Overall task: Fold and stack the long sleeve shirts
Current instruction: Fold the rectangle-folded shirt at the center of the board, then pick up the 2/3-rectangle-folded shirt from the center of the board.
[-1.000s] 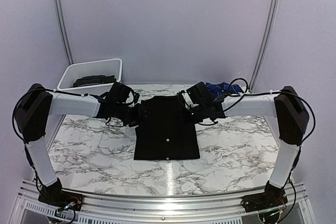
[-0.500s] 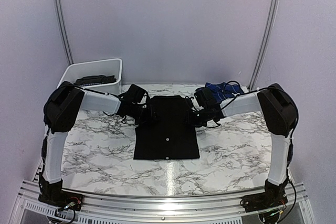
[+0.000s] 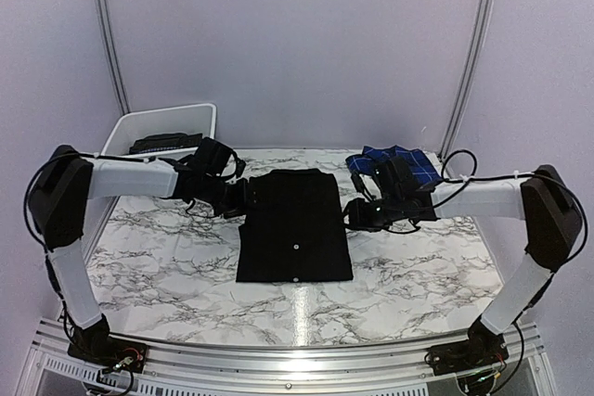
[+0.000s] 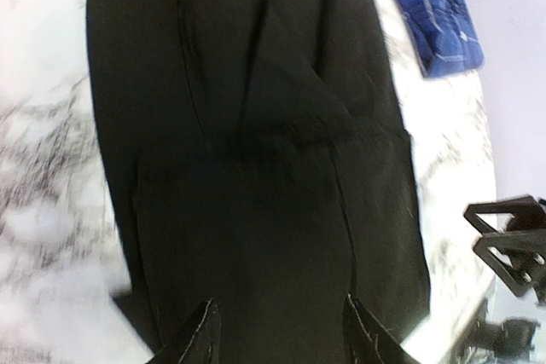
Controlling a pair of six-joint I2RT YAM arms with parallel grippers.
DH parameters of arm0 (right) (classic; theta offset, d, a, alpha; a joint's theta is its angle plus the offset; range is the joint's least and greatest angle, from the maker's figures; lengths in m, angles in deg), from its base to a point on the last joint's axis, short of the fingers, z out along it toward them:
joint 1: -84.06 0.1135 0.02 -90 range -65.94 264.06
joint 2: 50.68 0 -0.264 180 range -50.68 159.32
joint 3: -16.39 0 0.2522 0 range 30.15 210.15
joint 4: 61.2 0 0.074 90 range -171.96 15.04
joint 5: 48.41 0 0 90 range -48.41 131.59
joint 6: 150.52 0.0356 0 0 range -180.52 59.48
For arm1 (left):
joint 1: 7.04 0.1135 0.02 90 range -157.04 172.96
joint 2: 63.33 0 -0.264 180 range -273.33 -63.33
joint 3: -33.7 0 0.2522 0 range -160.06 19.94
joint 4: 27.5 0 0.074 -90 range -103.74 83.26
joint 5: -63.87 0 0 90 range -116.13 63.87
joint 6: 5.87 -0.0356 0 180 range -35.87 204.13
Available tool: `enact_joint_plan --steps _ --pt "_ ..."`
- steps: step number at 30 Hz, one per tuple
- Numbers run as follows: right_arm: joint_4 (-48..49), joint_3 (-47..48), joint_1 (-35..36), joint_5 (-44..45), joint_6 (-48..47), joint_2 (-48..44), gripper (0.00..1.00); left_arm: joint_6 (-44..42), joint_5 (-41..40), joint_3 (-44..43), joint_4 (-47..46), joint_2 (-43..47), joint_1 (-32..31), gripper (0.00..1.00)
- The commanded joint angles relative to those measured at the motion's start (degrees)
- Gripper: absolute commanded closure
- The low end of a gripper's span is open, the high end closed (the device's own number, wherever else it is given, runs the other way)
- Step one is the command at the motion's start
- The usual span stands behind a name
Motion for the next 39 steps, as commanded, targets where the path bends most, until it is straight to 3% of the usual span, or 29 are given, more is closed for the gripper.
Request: enact_joint_plan --steps 1,7,14,31,39 --pt "-1.9 -7.2 3.0 -2.8 0.5 -5.2 0.58 -1.7 0.6 9.8 2.5 10.3 -1.8 0.48" --pt "-1.5 -14.7 6.8 -3.1 4.1 -10.4 0.58 -0.4 -0.4 23.6 2.9 19.4 -5.5 0.46" --pt "-0.1 -18.5 8.6 -3.4 6.7 -11.2 0.63 1.4 -1.6 30.5 2.6 22.3 -8.5 0.46" --pt "4.9 -21.4 9.2 -3.6 9.7 -8.7 0.71 1.9 -1.6 29.7 1.4 17.0 -11.4 0.50" --pt "7.2 -22.3 9.3 -3.8 10.5 -7.8 0.76 3.5 -1.9 29.0 1.0 14.5 -12.4 0.61"
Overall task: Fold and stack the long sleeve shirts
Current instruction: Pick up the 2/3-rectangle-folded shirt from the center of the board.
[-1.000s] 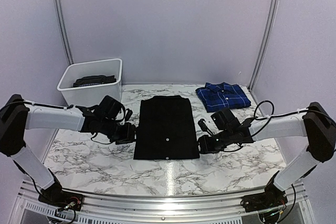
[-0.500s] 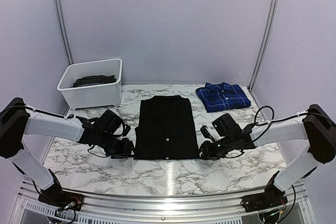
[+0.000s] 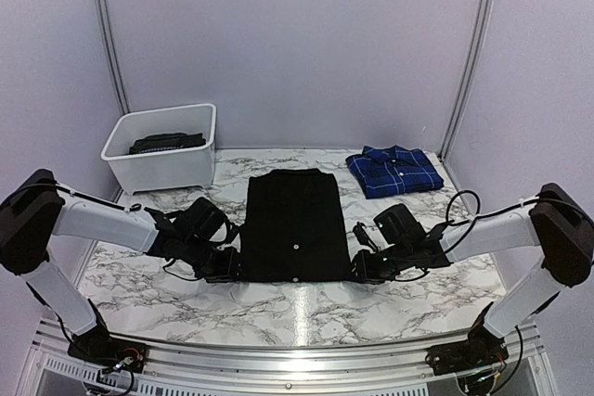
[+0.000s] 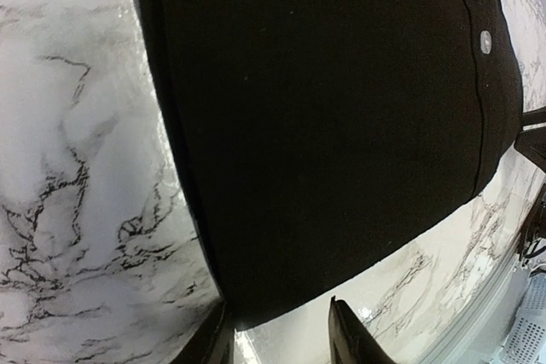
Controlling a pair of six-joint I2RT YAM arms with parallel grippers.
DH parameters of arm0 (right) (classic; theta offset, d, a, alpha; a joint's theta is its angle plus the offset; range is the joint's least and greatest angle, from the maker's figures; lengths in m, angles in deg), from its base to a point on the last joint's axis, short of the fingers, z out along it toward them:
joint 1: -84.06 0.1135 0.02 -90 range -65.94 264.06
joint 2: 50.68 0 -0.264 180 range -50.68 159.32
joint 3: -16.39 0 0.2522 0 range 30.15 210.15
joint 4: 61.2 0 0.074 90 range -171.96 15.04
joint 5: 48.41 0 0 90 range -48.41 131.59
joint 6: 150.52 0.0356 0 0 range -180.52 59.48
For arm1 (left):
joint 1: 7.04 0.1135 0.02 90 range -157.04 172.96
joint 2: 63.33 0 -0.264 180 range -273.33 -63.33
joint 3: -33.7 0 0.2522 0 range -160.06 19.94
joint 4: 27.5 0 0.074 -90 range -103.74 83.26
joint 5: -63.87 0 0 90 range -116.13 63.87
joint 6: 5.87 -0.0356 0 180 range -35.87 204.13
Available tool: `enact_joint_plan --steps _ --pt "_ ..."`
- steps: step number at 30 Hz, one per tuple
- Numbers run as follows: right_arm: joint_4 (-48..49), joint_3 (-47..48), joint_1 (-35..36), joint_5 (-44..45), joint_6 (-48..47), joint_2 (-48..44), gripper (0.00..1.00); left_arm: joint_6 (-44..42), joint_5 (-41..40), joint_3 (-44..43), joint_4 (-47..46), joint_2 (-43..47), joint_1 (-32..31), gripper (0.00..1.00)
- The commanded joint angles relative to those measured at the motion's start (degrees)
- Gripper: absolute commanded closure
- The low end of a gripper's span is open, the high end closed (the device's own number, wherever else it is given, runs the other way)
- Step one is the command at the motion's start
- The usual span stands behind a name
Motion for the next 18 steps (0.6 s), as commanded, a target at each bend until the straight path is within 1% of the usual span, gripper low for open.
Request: enact_joint_plan --steps 1,5,7,9,11,15,18 --pt "1.9 -0.7 0.5 -0.1 0.9 1.0 0.77 1.4 -0.7 -0.3 1.2 -2.6 -0.6 0.63" --pt "2.4 -0.3 0.5 0.8 0.8 0.0 0.87 2.7 -0.6 -0.8 0.4 -2.5 -0.7 0.75" --pt "2.6 -0.1 0.6 1.2 0.6 -0.5 0.93 3.8 -1.0 -1.1 -0.1 -2.0 -0.7 0.85" --pt "2.6 0.1 0.7 1.7 0.6 -1.2 1.00 4.5 -1.3 -1.2 -0.5 -1.4 -0.7 0.93" --pt "2.6 0.1 0.9 2.2 0.5 -2.3 1.00 4.7 -1.2 -1.3 -0.6 -0.6 -0.7 1.00" --pt "0.8 -0.3 3.3 3.8 0.4 -5.5 1.00 4.7 -0.5 -0.1 -0.3 1.9 -1.3 1.00" --pt "-1.5 -0.8 5.9 5.2 0.9 -8.4 1.00 4.9 -0.7 1.1 1.0 4.7 -2.9 1.00"
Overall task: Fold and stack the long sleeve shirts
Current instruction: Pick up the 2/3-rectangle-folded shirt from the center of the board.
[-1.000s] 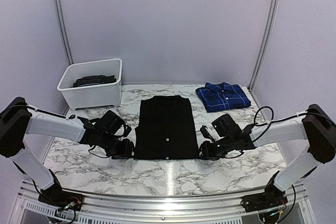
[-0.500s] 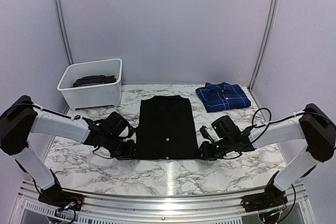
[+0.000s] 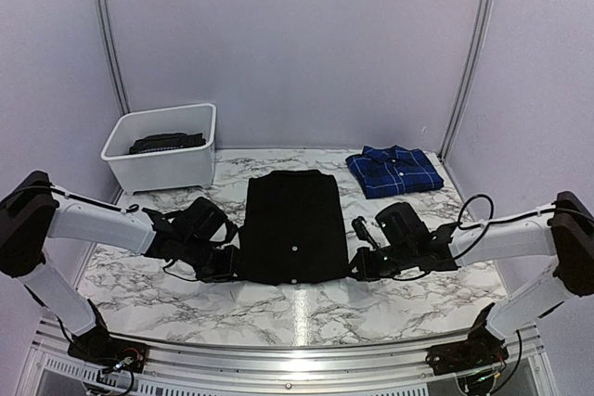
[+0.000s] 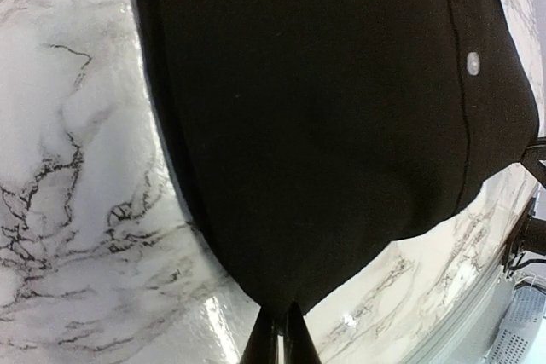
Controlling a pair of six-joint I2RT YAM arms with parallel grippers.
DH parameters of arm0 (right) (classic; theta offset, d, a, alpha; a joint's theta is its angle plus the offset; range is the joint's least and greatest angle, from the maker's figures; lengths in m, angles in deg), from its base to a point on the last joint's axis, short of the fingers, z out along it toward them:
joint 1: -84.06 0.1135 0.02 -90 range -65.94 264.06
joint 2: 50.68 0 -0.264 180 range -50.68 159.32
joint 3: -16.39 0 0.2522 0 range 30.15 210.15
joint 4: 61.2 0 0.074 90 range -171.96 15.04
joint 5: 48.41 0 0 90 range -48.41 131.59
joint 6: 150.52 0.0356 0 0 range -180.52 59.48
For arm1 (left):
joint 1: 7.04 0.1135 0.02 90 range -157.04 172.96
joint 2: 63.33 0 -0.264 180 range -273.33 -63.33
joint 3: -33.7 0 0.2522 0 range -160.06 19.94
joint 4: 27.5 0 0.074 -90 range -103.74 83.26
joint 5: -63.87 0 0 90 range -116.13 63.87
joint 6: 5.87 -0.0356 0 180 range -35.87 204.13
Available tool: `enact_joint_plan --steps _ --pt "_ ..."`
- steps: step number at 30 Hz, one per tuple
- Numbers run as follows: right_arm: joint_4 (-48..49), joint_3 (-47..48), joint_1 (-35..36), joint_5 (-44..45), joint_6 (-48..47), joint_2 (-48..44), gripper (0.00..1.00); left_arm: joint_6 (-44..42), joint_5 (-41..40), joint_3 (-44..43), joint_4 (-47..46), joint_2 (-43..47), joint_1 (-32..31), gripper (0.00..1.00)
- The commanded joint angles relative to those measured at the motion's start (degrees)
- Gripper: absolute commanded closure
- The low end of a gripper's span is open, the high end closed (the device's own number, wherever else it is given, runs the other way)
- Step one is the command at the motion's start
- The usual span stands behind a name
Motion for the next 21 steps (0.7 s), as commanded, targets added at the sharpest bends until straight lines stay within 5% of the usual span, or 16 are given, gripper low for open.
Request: enact_joint_plan --steps 1,12,21 --pt "-2.8 -0.7 4.3 2.6 0.7 -5.2 1.00 0.5 -0.3 1.6 2.4 5.5 -2.6 1.00" --pt "-15.3 10.1 7.9 8.4 0.8 -14.9 1.00 -1.3 -4.8 -8.6 17.0 17.3 -4.8 1.00" --pt "-8.0 35.2 -9.5 4.3 -8.0 13.6 1.00 -7.3 0.2 -31.0 13.8 -7.6 12.4 1.00"
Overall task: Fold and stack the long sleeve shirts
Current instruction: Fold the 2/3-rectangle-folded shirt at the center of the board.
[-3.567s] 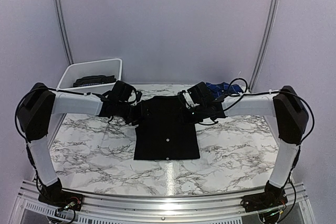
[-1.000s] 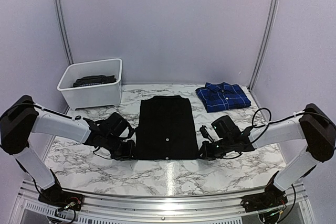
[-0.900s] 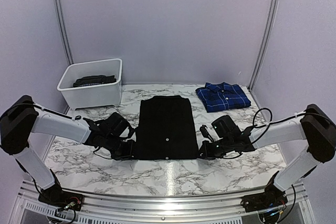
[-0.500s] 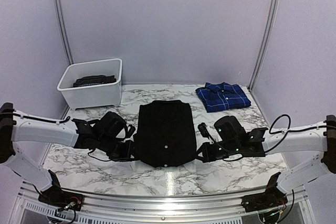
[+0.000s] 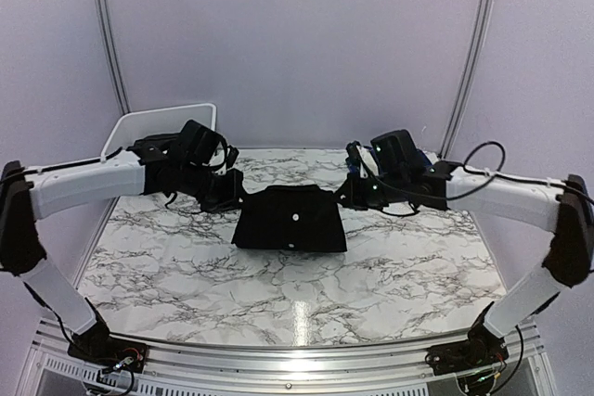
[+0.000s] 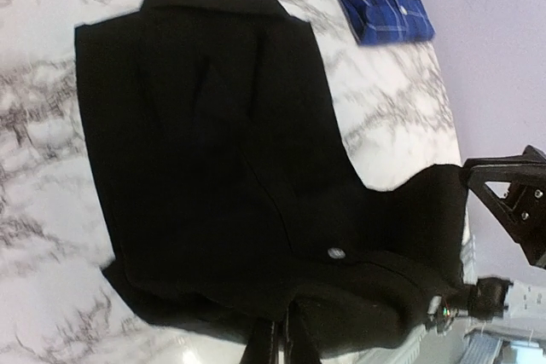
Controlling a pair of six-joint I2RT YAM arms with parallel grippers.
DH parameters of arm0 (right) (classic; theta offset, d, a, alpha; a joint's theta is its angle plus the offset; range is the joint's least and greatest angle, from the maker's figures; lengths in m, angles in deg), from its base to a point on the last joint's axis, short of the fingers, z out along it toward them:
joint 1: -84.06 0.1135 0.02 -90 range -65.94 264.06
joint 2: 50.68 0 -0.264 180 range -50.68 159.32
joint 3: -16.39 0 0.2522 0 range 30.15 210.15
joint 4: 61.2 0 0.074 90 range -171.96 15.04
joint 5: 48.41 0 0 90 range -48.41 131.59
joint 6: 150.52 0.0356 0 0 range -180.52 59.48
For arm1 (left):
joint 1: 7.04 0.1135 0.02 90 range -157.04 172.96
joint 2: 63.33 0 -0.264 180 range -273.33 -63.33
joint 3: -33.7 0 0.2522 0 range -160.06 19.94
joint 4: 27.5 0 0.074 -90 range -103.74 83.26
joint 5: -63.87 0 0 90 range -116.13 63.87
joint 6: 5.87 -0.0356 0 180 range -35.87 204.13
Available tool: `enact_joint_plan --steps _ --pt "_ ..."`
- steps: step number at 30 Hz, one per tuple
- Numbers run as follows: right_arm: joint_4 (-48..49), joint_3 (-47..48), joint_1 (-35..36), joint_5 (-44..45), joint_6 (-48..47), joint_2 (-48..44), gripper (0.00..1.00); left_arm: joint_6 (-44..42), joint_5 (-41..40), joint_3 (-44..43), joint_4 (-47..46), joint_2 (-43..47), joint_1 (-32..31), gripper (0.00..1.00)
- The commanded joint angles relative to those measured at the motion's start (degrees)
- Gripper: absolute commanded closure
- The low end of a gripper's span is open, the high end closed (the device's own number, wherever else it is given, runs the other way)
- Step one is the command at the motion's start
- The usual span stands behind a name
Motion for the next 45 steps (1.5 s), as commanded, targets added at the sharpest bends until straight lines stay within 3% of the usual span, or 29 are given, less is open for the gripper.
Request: enact_joint_plan --steps 1,6,11,16,22,27,28,32,35,41,45 --pt "5.2 13.3 -8.2 -1.5 -4.7 18.0 1.00 -3.4 1.8 -11.1 -1.0 -15.9 8.0 1.00" --pt "5.5 28.5 -13.1 -4.3 -4.8 38.9 1.00 -3.1 0.7 -28.5 -1.0 -35.5 10.7 1.00" --pt "5.5 31.4 -13.7 -5.4 -4.2 47.1 1.00 -1.9 -0.7 -30.2 -1.7 -43.1 10.6 1.00" --pt "10.0 20.5 -13.4 -5.5 -2.8 41.2 1.00 -1.1 0.0 -20.0 -7.4 -38.5 9.7 1.00" --pt "11.6 6.5 -10.1 -3.9 -1.0 28.4 1.00 0.7 0.5 -3.1 -14.4 -27.6 6.2 1.00" --pt "11.2 -1.7 -8.0 -1.4 0.4 18.5 1.00 2.4 -1.2 6.0 -17.3 -18.3 2.8 1.00" --pt "11.4 -3.0 -8.1 -1.2 0.5 16.9 0.98 2.5 -1.6 6.7 -17.3 -17.1 2.6 1.00" --pt "10.3 -6.5 -8.7 -2.1 -0.6 11.8 0.65 2.1 -3.3 7.9 -17.3 -14.1 2.3 1.00" --pt "10.3 -9.6 -9.1 -4.2 -1.2 9.2 0.52 1.9 -2.6 7.5 -17.2 -14.1 2.3 1.00" --pt "12.5 -14.6 -11.1 -9.7 -0.5 6.9 0.45 1.8 -2.2 6.7 -16.7 -14.7 2.4 1.00" --pt "15.1 -15.5 -12.2 -12.3 -0.2 9.4 0.49 1.6 -2.2 6.3 -16.3 -15.3 2.3 1.00"
